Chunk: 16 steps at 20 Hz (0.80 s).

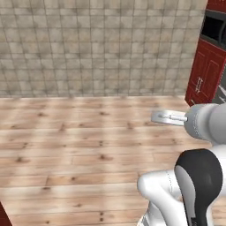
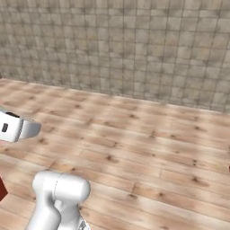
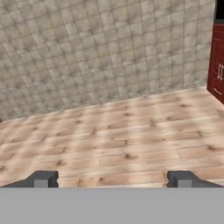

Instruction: Pick up the metallic utensils from the counter and place them in the open drawer. Make sure not to pick up any wooden utensils.

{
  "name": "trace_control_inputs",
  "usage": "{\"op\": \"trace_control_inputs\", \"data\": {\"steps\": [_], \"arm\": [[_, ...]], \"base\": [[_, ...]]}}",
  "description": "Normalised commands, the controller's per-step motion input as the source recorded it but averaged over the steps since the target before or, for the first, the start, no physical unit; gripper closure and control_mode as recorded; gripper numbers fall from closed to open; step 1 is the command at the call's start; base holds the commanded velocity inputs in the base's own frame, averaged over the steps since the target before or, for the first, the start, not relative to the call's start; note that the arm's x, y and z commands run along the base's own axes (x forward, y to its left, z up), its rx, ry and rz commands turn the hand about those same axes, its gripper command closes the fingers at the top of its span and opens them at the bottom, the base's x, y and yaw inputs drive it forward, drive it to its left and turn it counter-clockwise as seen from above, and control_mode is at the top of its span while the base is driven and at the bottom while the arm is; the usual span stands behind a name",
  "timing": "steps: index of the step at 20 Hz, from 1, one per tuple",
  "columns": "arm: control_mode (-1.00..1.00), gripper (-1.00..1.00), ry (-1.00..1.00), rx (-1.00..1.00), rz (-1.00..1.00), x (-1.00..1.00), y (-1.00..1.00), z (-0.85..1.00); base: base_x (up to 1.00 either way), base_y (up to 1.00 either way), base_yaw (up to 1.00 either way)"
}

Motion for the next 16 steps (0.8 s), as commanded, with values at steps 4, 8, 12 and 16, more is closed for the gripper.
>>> {"op": "trace_control_inputs", "data": {"steps": [4, 8, 12, 16], "arm": [[1.0, -1.0, 0.0, 0.0, 0.0, 0.0, 0.0, 0.0], [1.0, -1.0, 0.0, 0.0, 0.0, 0.0, 0.0, 0.0], [1.0, -1.0, 0.0, 0.0, 0.0, 0.0, 0.0, 0.0], [1.0, -1.0, 0.0, 0.0, 0.0, 0.0, 0.0, 0.0]], "base": [[1.0, 0.0, 0.29], [1.0, -0.18, 0.55], [1.0, -0.21, 0.56], [1.0, -0.23, 0.57]]}}
